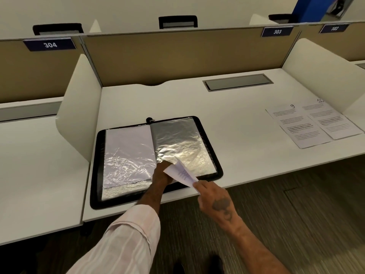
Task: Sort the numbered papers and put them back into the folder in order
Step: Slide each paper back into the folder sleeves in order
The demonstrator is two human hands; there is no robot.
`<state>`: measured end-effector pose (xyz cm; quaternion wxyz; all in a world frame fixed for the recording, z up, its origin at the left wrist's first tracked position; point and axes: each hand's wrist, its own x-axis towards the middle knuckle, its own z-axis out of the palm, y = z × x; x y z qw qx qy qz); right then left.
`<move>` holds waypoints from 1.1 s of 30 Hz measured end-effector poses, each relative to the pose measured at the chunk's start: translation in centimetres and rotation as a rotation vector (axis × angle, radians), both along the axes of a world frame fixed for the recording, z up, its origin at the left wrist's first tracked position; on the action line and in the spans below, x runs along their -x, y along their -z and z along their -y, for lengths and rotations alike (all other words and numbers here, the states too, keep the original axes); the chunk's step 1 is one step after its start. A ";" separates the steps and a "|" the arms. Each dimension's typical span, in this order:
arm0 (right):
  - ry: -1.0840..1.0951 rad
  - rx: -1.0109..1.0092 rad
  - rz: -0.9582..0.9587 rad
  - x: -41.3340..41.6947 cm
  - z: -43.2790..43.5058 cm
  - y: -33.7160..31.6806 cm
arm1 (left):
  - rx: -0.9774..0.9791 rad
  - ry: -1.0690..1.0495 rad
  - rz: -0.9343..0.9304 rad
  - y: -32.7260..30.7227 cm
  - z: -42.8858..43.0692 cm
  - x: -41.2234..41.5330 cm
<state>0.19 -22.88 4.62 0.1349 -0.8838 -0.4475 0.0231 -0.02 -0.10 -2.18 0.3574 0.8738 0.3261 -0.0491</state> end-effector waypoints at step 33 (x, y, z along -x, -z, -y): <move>0.181 0.313 -0.182 -1.0 -6.9 0.2 | -0.437 0.187 0.138 -1.1 2.0 2.7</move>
